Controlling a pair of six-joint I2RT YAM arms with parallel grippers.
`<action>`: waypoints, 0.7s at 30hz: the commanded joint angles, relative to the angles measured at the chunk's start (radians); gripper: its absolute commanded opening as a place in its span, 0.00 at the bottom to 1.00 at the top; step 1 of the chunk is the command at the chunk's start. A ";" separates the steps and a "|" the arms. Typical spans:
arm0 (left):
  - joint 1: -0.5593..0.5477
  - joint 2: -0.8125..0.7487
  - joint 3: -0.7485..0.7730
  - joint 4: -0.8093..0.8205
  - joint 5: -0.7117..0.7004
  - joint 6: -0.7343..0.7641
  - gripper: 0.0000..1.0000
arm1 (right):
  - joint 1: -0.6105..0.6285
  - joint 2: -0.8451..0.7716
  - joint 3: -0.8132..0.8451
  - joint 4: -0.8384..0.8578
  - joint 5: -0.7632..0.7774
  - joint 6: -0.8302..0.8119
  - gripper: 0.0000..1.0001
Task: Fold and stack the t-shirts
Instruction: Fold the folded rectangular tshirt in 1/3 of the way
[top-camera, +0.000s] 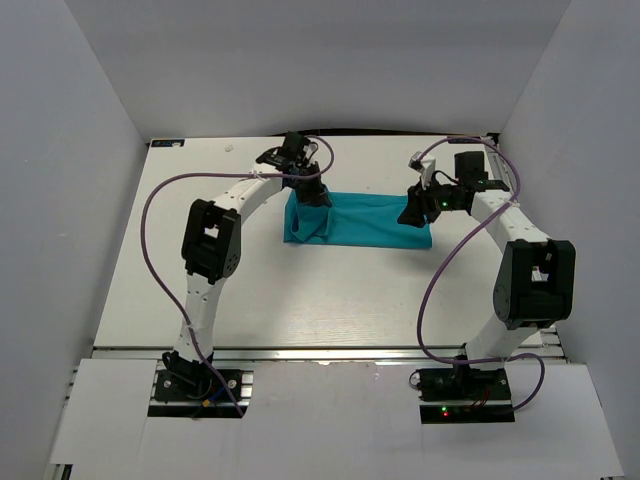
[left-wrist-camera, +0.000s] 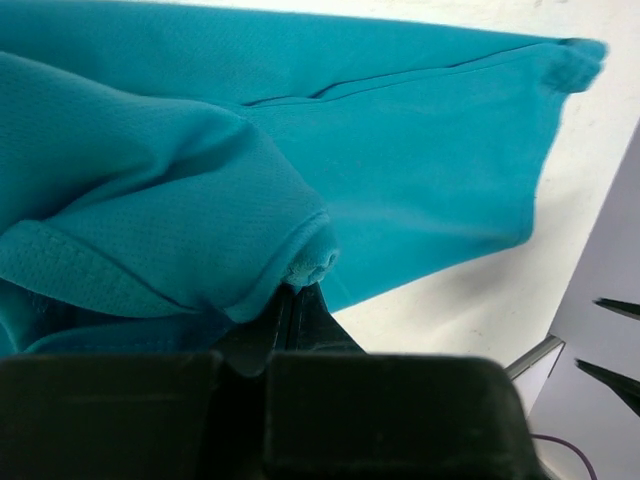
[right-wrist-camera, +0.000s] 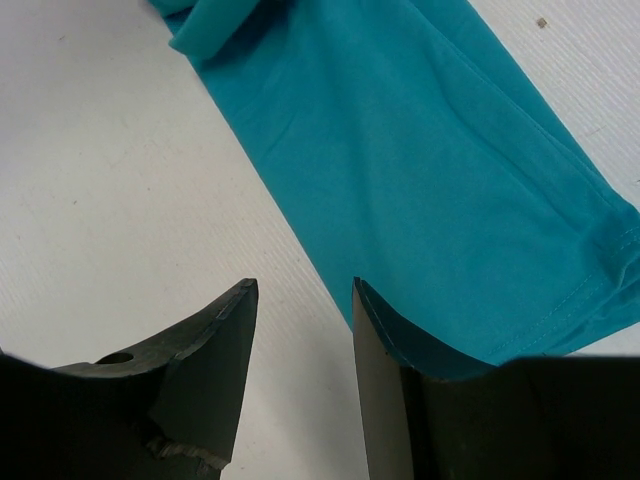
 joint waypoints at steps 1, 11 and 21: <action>-0.019 0.008 0.041 -0.016 -0.008 -0.015 0.00 | -0.006 -0.022 -0.018 0.024 -0.003 0.011 0.49; -0.026 0.045 0.050 -0.021 0.012 -0.058 0.14 | -0.006 -0.025 -0.030 0.032 -0.001 0.011 0.49; -0.028 0.042 0.126 -0.021 0.119 -0.134 0.53 | -0.006 -0.030 -0.041 0.033 -0.001 0.011 0.49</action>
